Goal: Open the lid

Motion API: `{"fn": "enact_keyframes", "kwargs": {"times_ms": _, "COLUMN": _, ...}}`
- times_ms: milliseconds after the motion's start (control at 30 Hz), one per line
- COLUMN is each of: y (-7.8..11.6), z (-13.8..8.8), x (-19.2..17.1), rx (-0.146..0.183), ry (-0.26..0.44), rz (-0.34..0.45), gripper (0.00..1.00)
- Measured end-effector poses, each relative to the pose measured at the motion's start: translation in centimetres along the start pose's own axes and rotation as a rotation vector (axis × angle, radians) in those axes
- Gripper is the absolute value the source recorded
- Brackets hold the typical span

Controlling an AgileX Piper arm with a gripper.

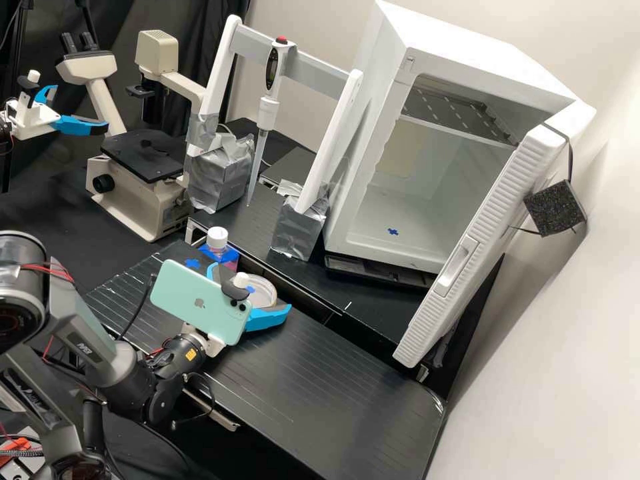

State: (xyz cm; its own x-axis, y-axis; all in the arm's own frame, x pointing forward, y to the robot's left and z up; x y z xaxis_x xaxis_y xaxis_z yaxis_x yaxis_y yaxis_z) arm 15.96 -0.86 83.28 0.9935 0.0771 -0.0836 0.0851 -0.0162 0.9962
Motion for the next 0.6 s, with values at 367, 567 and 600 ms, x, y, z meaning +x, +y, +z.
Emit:
{"fn": "enact_keyframes", "kwargs": {"times_ms": 367, "y": -0.08, "z": 0.11, "x": 0.22, "rx": 0.014, "ry": -0.007, "rz": 0.008, "gripper": 0.0}}
{"fn": "enact_keyframes", "kwargs": {"times_ms": 567, "y": -0.21, "z": -0.1, "x": 0.36, "rx": -0.001, "ry": 0.003, "rz": 0.006, "gripper": 0.0}}
{"fn": "enact_keyframes", "kwargs": {"times_ms": 600, "y": -0.24, "z": -0.12, "x": 0.37, "rx": -0.001, "ry": 0.005, "rz": 0.004, "gripper": 0.0}}
